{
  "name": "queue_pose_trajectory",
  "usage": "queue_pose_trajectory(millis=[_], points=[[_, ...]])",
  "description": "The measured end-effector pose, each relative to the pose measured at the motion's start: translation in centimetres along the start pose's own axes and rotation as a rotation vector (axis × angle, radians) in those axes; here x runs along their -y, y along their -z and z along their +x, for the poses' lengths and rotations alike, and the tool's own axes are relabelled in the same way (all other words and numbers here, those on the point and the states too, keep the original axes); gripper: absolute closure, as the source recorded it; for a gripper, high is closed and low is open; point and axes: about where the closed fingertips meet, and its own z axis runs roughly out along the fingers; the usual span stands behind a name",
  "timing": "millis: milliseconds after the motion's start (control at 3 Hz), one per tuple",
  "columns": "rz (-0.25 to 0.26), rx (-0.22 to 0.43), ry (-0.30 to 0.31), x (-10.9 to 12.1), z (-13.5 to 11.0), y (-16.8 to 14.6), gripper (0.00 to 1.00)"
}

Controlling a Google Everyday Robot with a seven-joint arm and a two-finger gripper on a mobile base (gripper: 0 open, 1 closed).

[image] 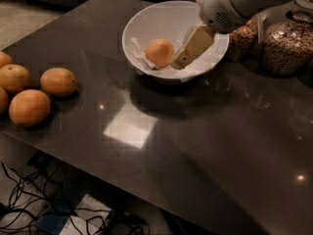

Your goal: Pick orange from white bowl

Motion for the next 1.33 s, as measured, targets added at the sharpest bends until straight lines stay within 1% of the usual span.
queue_pose_trajectory(millis=[667, 1000, 1333], points=[[-0.032, 0.037, -0.037, 0.8, -0.8, -3.5, 0.00], [-0.077, 0.025, 0.050, 1.9, -0.9, -6.2, 0.00], [-0.104, 0.012, 0.105, 2.5, -0.6, -7.3, 0.00]])
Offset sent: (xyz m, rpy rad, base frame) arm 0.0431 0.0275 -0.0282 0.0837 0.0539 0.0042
